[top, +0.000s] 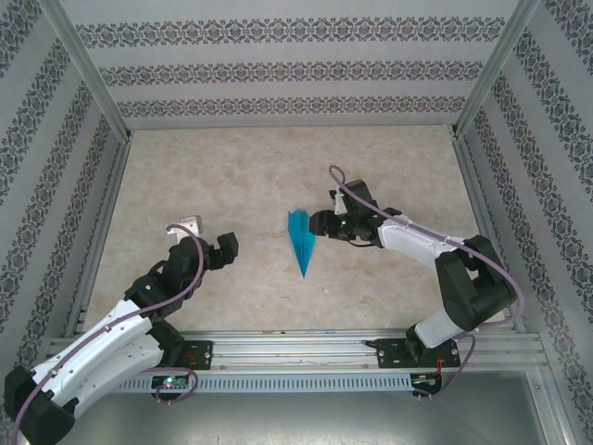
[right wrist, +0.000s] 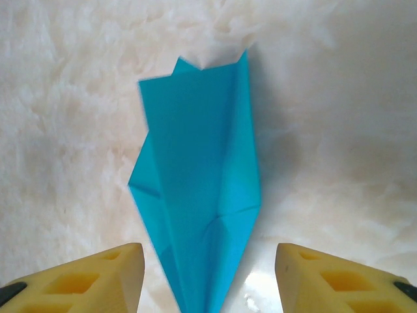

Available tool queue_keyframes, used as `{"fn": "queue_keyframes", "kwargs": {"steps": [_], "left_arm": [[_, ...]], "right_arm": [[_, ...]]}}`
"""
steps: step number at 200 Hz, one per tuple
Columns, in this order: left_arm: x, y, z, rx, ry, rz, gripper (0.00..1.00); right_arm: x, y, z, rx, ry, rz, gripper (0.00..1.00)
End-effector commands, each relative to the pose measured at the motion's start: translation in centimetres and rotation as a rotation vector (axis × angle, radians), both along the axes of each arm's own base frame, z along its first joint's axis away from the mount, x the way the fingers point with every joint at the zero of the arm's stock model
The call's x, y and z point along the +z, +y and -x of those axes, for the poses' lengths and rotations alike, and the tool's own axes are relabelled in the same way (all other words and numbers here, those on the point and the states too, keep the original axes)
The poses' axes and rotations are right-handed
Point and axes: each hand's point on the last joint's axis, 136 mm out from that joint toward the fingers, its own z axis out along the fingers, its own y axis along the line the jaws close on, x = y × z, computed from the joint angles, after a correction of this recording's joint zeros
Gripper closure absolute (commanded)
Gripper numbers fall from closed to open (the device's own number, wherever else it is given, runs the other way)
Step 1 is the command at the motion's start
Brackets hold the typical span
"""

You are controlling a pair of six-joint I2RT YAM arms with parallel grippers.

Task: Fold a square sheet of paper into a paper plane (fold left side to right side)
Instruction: Turn over the paper plane at the center of the table, then pick up the paper plane at the center of the table.

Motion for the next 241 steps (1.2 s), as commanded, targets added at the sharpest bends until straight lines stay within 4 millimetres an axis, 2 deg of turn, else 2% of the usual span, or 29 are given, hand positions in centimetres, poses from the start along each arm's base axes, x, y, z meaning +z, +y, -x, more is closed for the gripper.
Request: {"fn": "queue_keyframes", "kwargs": {"steps": [1, 36, 109, 172, 241], "left_arm": [[0.5, 1.1, -0.1, 0.025, -0.018, -0.035, 0.00], [0.3, 1.0, 0.0, 0.019, -0.017, -0.032, 0.00], [-0.2, 1.1, 0.2, 0.013, -0.007, -0.035, 0.00], [-0.2, 1.4, 0.4, 0.015, -0.008, -0.044, 0.00], [-0.5, 1.6, 0.5, 0.018, -0.003, -0.046, 0.00]], "right_arm": [[-1.3, -0.2, 2.8, 0.054, 0.100, 0.147, 0.43], [-2.3, 2.0, 3.7, 0.099, 0.139, 0.202, 0.41], [-3.7, 3.5, 3.2, 0.122, 0.170, 0.268, 0.41], [-4.7, 4.0, 2.6, 0.128, 0.188, 0.298, 0.49], [-5.4, 4.0, 2.7, 0.128, 0.205, 0.335, 0.65]]}}
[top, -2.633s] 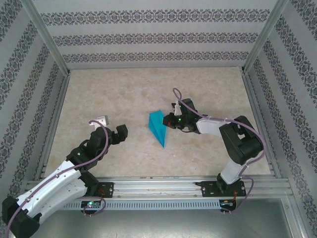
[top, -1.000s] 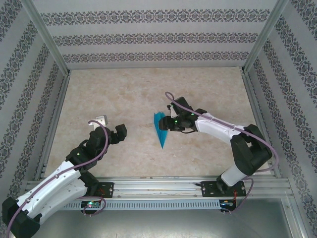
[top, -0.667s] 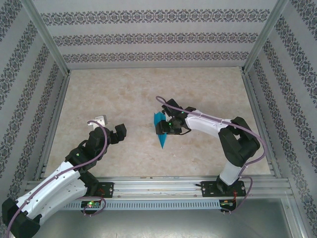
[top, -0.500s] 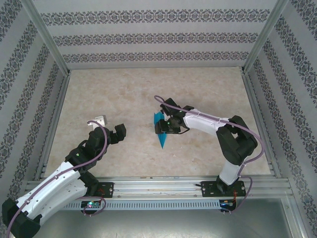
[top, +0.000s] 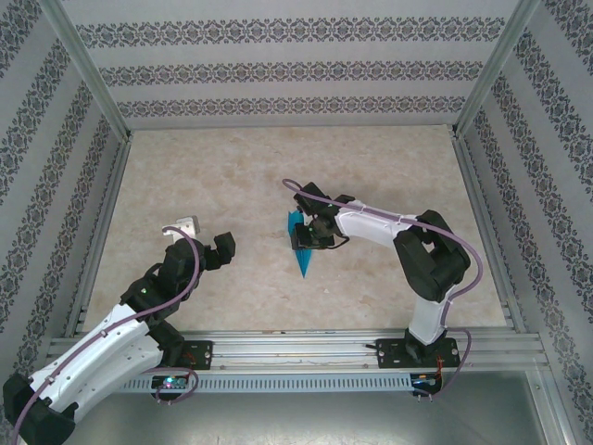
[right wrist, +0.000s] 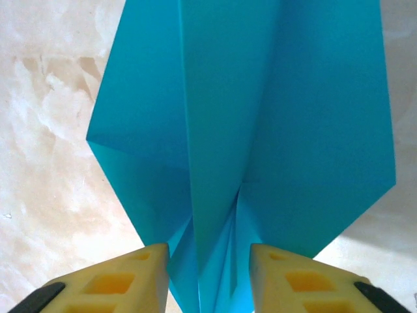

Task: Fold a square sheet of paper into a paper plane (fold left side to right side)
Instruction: Pick up the paper plane at the center of the table.

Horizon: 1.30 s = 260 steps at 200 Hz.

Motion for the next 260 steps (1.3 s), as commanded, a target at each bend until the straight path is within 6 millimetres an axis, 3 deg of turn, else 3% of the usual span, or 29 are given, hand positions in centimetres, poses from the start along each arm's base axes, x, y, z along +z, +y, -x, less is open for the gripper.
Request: {"fn": "queue_keyframes", "kwargs": {"steps": [1, 260], "left_arm": [[-1.0, 0.9, 0.3, 0.015, 0.024, -0.040, 0.00], [-1.0, 1.1, 0.3, 0.019, 0.025, -0.035, 0.00]], "right_arm": [[-0.4, 0.0, 0.3, 0.009, 0.006, 0.043, 0.65], [-2.7, 0.8, 0.8, 0.011, 0.041, 0.131, 0.82]]}}
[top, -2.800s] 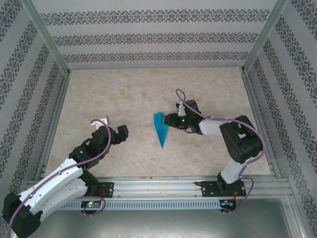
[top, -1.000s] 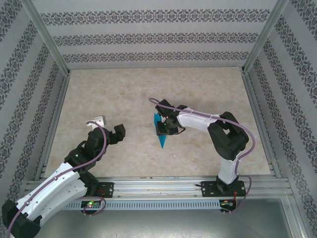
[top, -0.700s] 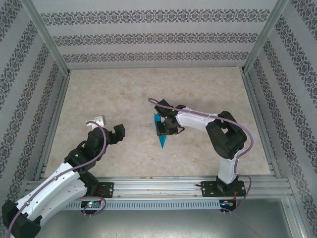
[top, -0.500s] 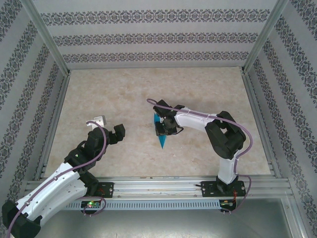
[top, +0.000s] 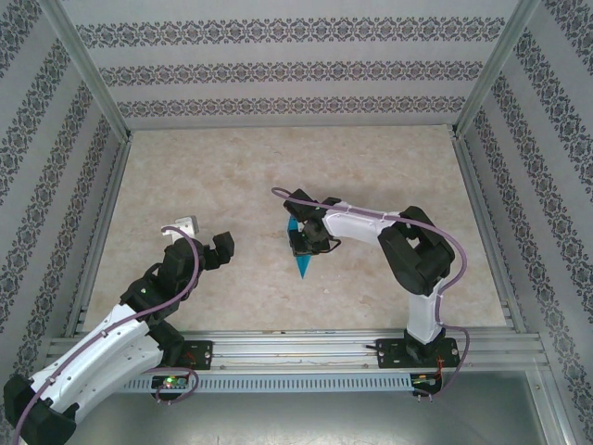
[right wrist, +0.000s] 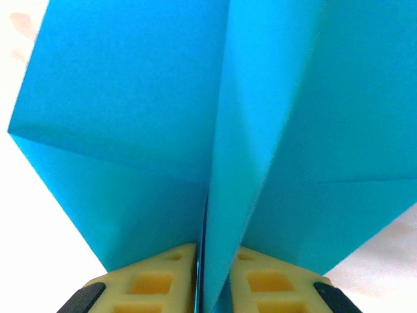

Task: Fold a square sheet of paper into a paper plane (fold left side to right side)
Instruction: Pick up the paper plane at the center of the table.

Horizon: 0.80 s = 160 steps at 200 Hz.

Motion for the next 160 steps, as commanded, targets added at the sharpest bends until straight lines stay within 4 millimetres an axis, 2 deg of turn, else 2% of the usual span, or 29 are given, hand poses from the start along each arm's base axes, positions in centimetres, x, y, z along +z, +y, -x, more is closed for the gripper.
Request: {"fn": "queue_keyframes", "kwargs": {"steps": [1, 87, 135, 160], "left_arm": [[-0.9, 0.8, 0.3, 0.008, 0.024, -0.032, 0.00], [-0.8, 1.0, 0.5, 0.013, 0.022, -0.034, 0.00], [-0.5, 1.3, 0.6, 0.019, 0.013, -0.042, 0.00], [-0.2, 1.4, 0.7, 0.019, 0.009, -0.043, 0.00]], "right_arm": [[-0.4, 0.2, 0.0, -0.013, 0.009, 0.028, 0.82], [-0.6, 0.6, 0.2, -0.014, 0.023, 0.027, 0.86], [3.8, 0.5, -1.5, -0.022, -0.077, 0.005, 0.97], [5.6, -0.3, -3.0, -0.026, -0.118, 0.024, 0.98]]}}
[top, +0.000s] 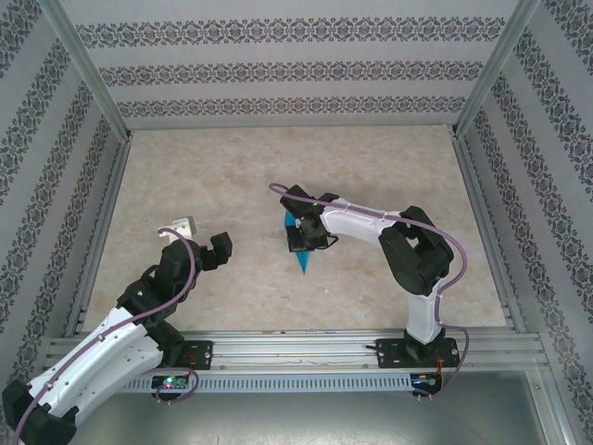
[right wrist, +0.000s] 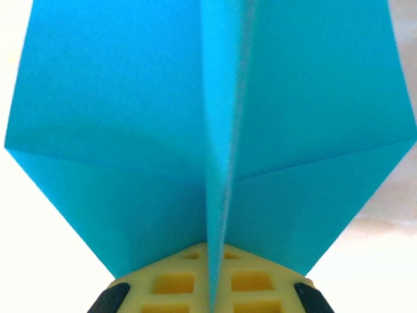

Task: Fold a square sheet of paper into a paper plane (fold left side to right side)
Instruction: Pick up the paper plane at the center of the table, then place the paper plane at the center of the table.

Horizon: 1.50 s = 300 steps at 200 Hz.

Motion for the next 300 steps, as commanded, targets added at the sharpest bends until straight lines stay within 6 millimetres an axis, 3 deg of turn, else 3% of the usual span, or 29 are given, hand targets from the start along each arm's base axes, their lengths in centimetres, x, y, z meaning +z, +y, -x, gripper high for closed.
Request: {"fn": "queue_keyframes", "kwargs": {"steps": [1, 72, 152, 223, 300], "left_arm": [[-0.6, 1.0, 0.3, 0.013, 0.021, -0.047, 0.00], [-0.6, 1.0, 0.6, 0.006, 0.021, -0.044, 0.00], [-0.2, -0.9, 0.2, -0.089, -0.010, -0.008, 0.00], [1.6, -4.2, 0.0, -0.271, -0.090, 0.041, 0.00], [1.7, -4.4, -0.1, -0.278, -0.094, 0.044, 0.00]], "right_arm": [[3.6, -0.8, -2.0, -0.008, -0.085, 0.013, 0.98], [4.1, -5.2, -8.2, -0.056, -0.091, 0.191, 0.98], [1.9, -6.0, -13.0, -0.108, -0.017, 0.213, 0.99], [-0.3, -5.7, -14.0, -0.120, 0.023, 0.220, 0.99], [-1.4, -5.9, -13.9, -0.124, 0.046, 0.230, 0.97]]}}
